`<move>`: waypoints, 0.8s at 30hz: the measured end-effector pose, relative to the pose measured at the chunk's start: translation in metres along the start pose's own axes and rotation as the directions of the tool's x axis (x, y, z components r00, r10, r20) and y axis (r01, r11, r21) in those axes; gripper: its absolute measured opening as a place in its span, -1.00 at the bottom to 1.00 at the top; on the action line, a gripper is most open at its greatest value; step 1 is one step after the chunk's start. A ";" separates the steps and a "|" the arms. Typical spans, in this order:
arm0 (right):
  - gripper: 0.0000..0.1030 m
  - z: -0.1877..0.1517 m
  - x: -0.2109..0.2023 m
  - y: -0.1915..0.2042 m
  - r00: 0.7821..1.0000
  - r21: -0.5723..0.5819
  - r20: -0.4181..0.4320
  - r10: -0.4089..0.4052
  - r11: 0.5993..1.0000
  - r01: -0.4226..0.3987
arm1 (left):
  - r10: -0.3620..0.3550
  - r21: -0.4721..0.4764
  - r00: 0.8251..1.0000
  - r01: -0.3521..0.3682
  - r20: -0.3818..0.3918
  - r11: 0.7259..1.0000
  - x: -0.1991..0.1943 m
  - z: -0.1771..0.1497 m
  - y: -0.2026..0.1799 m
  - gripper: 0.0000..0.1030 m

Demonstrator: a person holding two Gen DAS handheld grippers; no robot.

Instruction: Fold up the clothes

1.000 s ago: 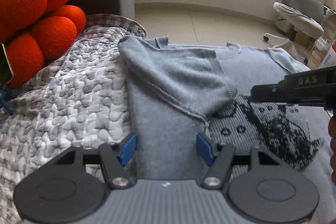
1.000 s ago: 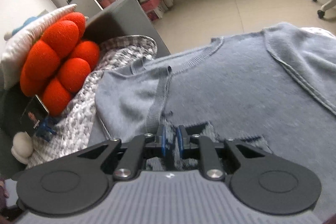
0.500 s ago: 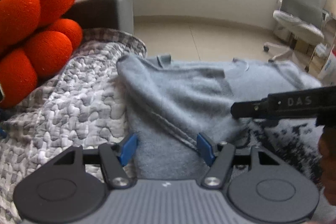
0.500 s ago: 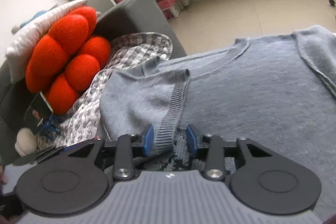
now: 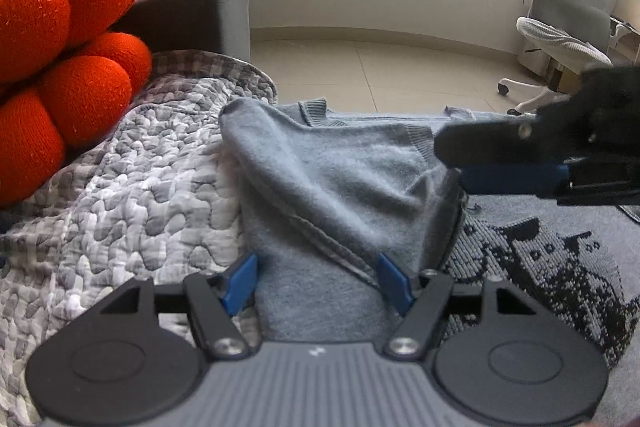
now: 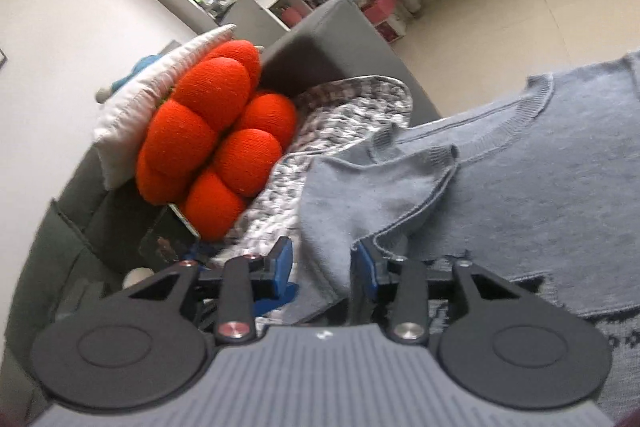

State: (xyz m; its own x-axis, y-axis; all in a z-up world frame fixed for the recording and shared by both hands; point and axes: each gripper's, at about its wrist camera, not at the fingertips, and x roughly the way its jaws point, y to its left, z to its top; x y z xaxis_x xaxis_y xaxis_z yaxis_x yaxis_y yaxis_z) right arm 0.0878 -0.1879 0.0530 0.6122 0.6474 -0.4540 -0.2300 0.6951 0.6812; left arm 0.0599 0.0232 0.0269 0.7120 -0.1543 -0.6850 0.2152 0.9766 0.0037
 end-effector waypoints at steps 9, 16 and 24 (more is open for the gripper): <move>-0.20 0.002 -0.005 -0.009 0.998 0.025 0.026 -0.061 0.998 0.060 | 0.004 0.018 1.000 -0.004 0.006 1.000 0.001 0.000 -0.003 0.33; -0.20 -0.010 0.015 -0.013 0.979 -0.042 -0.023 -0.203 0.978 0.202 | 0.003 0.021 1.000 -0.003 0.006 1.000 0.002 0.001 -0.003 0.35; -0.20 -0.003 -0.001 0.007 0.997 -0.031 -0.071 -0.012 0.999 0.010 | 0.002 0.015 1.000 -0.002 0.003 1.000 0.003 0.002 -0.004 0.36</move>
State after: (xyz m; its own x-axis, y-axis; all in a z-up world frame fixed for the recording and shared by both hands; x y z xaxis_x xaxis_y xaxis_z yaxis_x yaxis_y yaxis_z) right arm 0.0831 -0.1822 0.0564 0.5594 0.6598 -0.5017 -0.2472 0.7105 0.6589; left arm 0.0622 0.0189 0.0261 0.7148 -0.1525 -0.6825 0.2233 0.9746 0.0160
